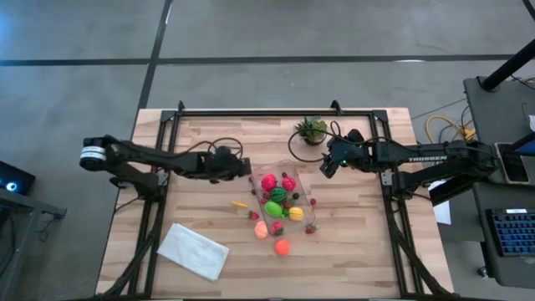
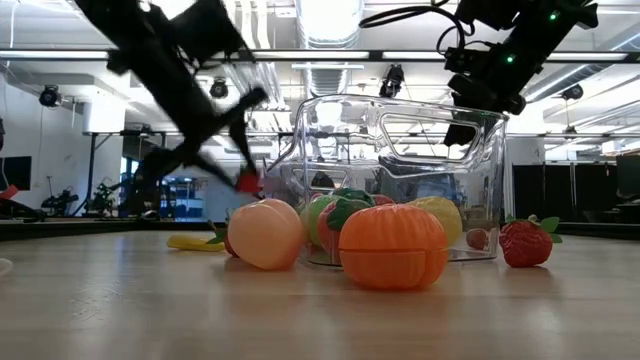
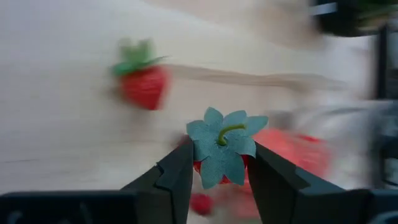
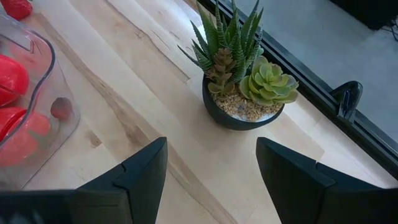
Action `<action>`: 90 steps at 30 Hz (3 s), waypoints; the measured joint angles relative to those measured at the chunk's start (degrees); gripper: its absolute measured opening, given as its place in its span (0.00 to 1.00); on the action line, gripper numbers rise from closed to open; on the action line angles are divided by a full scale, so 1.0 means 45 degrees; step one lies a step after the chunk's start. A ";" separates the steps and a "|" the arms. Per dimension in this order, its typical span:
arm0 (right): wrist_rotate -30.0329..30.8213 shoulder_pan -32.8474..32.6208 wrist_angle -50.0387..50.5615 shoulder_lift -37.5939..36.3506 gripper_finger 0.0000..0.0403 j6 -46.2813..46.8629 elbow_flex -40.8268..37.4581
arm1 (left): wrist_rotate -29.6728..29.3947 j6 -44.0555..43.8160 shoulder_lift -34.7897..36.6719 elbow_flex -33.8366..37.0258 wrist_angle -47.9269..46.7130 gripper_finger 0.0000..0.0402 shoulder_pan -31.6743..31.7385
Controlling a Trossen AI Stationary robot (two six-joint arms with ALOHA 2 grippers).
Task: Pick and placing Produce into tupperware
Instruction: Put the red strawberry into the transparent bin, then put the red cherry into the transparent bin
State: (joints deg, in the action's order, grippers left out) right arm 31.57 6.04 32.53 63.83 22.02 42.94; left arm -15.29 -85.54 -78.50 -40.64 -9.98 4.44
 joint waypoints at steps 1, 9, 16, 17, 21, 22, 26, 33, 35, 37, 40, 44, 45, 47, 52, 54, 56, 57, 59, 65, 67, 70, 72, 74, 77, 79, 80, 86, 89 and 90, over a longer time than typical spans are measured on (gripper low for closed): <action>0.0000 0.0003 0.0000 0.0000 0.59 0.0000 0.0000 | -0.0049 0.0169 0.0304 -0.0110 -0.0016 0.30 -0.0055; 0.0000 0.0211 0.0043 0.0000 0.59 0.0077 0.0000 | -0.1109 0.2187 0.1732 -0.1579 0.0186 0.30 -0.0662; -0.0005 0.0424 0.0049 -0.0005 0.59 0.0038 0.0005 | -0.0756 0.2862 0.0860 -0.2498 0.0510 0.30 -0.0698; -0.0005 0.0441 0.0049 -0.0005 0.59 0.0019 0.0000 | -0.0555 0.2828 0.0577 -0.2507 0.0417 0.30 -0.0698; -0.0010 0.0471 0.0053 -0.0009 0.59 0.0000 0.0005 | -0.0027 0.2378 -0.0651 -0.2861 0.0404 0.30 -0.0768; -0.0013 0.0476 0.0053 -0.0010 0.59 -0.0002 0.0005 | 0.0063 0.2346 -0.0948 -0.3064 0.0462 0.31 -0.0788; -0.0022 0.0476 0.0084 -0.0010 0.59 -0.0005 0.0005 | 0.0657 0.2323 -0.1911 -0.3802 0.0582 0.38 -0.0790; -0.0058 0.0476 0.0155 -0.0010 0.59 -0.0044 0.0005 | 0.1207 0.2424 -0.2713 -0.4446 0.0545 0.56 -0.0790; -0.0058 0.0476 0.0165 -0.0010 0.59 -0.0049 0.0005 | 0.1267 0.2424 -0.2644 -0.4413 0.0478 0.60 -0.0790; -0.0053 0.0476 0.0173 -0.0010 0.59 -0.0049 0.0005 | 0.1271 0.2427 -0.2514 -0.4397 0.0265 0.63 -0.0790; -0.0058 0.0478 0.0294 -0.0010 0.59 -0.0049 0.0005 | 0.1240 0.2481 -0.2069 -0.4383 -0.0395 0.64 -0.0772; -0.0173 0.0518 0.0361 -0.0006 0.59 -0.0049 0.0005 | 0.0676 0.2526 -0.1399 -0.4320 -0.1718 0.64 -0.0746; -0.0244 0.0562 0.0368 -0.0005 0.59 -0.0049 0.0005 | 0.0499 0.2519 -0.1225 -0.4301 -0.1943 0.64 -0.0746; -0.0749 0.0621 0.0413 -0.0005 0.59 -0.0049 0.0005 | 0.0221 0.2446 -0.0819 -0.4171 -0.2905 0.64 -0.0737; -0.2471 0.0944 0.0873 0.0009 0.59 -0.0140 0.0005 | -0.0101 0.2434 -0.0312 -0.4060 -0.3333 0.64 -0.0737; -0.2615 0.0971 0.1133 0.0007 0.59 -0.0141 0.0000 | -0.0097 0.2434 -0.0240 -0.4057 -0.3200 0.64 -0.0737; -0.2681 0.0971 0.1178 0.0000 0.59 -0.0275 0.0000 | -0.0097 0.2434 -0.0218 -0.4057 -0.3244 0.64 -0.0742; -0.2686 0.0971 0.1227 0.0000 0.59 -0.0405 0.0000 | -0.0055 0.2416 -0.0218 -0.4057 -0.3223 0.64 -0.0780; -0.2686 0.0971 0.1223 0.0000 0.59 -0.0710 0.0000 | 0.0060 0.1974 -0.0218 -0.4057 -0.3252 0.64 -0.0863; -0.3640 0.0979 0.1581 0.0000 0.59 0.0051 -0.0005 | 0.0437 0.1103 -0.0218 -0.4052 -0.3341 0.64 -0.1612; -0.4951 0.0966 0.1707 0.0000 0.59 0.0318 -0.0005 | 0.0440 0.1098 -0.0218 -0.3995 -0.3423 0.64 -0.1809; -0.6293 0.0947 0.1875 0.0000 0.59 0.1717 -0.0053 | 0.0297 0.1254 -0.0218 -0.3980 -0.4260 0.64 -0.1879; -0.6396 0.0966 0.2115 0.0000 0.59 0.2673 -0.0171 | 0.0214 0.1492 -0.0218 -0.3968 -0.4974 0.64 -0.1845; -0.6580 0.0971 0.2358 0.0000 0.59 0.3957 -0.0343 | 0.0170 0.1524 -0.0218 -0.3910 -0.5637 0.64 -0.1813; -0.7990 0.0946 0.2189 0.0000 0.59 0.5419 -0.0730 | 0.0204 0.1895 -0.0120 -0.3829 -0.6324 0.64 -0.1818; -0.8784 0.0807 0.1805 0.0000 0.59 0.6163 -0.1063 | 0.0196 0.2192 -0.0077 -0.3790 -0.6869 0.64 -0.1827; -0.9056 0.0703 0.1601 0.0000 0.59 0.6566 -0.1234 | 0.0200 0.2226 -0.0082 -0.3790 -0.7206 0.64 -0.1834; -0.9442 -0.0358 0.0708 0.0000 0.59 0.9220 -0.1807 | -0.0331 0.3416 -0.0094 -0.3716 -0.8703 0.64 -0.1818; -0.9380 -0.0964 0.0035 0.0000 0.59 1.0417 -0.1897 | -0.0393 0.4082 -0.0081 -0.3547 -0.8548 0.64 -0.1728; -0.9307 -0.1141 -0.0189 0.0005 0.59 1.0756 -0.1919 | -0.0397 0.4172 -0.0077 -0.3460 -0.8543 0.64 -0.1702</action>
State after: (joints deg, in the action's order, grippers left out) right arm -10.31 0.91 31.68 63.86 70.42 34.30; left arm -17.08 -66.76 -78.85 -56.21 -48.42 -3.22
